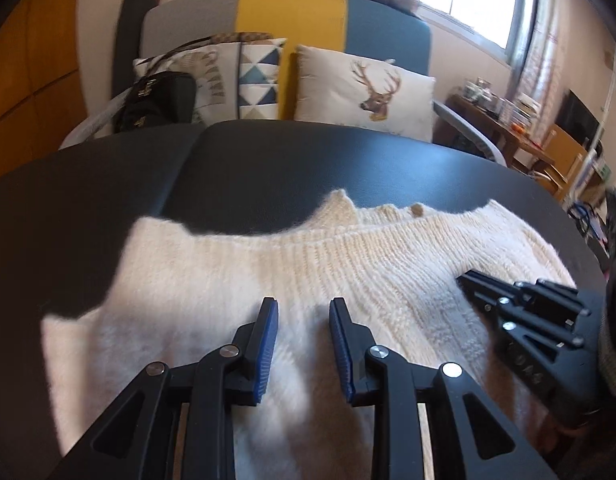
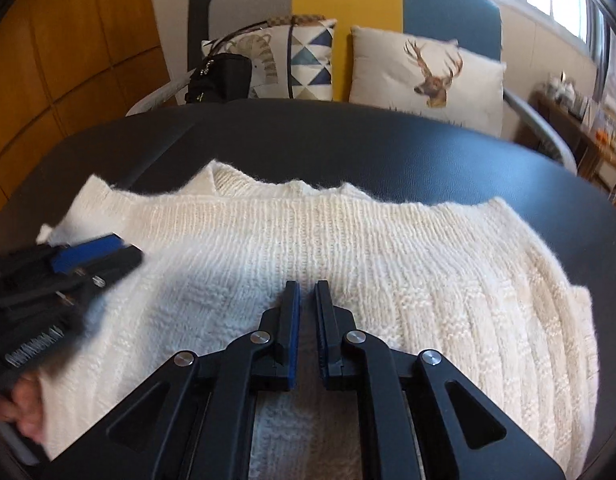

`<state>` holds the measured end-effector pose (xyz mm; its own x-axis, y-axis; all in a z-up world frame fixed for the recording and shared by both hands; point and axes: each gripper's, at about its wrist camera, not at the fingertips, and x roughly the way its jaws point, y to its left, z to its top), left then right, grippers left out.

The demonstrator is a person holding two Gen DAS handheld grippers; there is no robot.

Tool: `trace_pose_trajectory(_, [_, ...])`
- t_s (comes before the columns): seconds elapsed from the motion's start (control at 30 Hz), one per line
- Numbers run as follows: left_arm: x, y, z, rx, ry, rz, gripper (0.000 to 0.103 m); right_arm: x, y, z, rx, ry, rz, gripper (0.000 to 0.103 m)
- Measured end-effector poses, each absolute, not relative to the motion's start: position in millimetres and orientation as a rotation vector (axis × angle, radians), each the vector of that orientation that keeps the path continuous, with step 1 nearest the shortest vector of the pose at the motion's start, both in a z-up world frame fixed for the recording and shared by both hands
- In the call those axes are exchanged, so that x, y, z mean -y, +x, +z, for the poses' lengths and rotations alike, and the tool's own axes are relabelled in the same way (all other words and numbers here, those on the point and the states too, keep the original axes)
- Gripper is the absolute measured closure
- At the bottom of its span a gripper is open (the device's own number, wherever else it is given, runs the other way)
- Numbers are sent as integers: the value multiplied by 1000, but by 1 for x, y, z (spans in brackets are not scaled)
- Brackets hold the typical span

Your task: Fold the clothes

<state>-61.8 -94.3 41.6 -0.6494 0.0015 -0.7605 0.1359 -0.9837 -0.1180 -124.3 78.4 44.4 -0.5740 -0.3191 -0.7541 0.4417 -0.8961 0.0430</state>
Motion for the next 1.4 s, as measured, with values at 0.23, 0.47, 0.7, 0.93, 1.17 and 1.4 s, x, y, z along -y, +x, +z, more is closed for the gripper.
trace_pose_trajectory(0.23, [119,-30,45,-300,1237,-2685,77,-74,-129,43,-134,1150,-2449,95])
trace_pose_trajectory(0.47, [131,-46,30,-154,1225,-2652,74,-72,-128,43,-138,1143,-2450,95])
trace_pose_trajectory(0.7, [158,-77,22,-184,1258,-2582,72,-73,-128,43,-125,1142,-2446,95])
trace_pose_trajectory(0.93, [155,-81,16,-131,1227,-2568,71,-73,-132,45,-121,1166,-2429,95])
trace_pose_trajectory(1.17, [155,-79,16,-148,1218,-2570,71,-46,-107,100,-162,1090,-2336,71])
trace_pose_trajectory(1.4, [155,-78,15,-160,1210,-2575,71,4,-98,69,-319,1184,-2163,63])
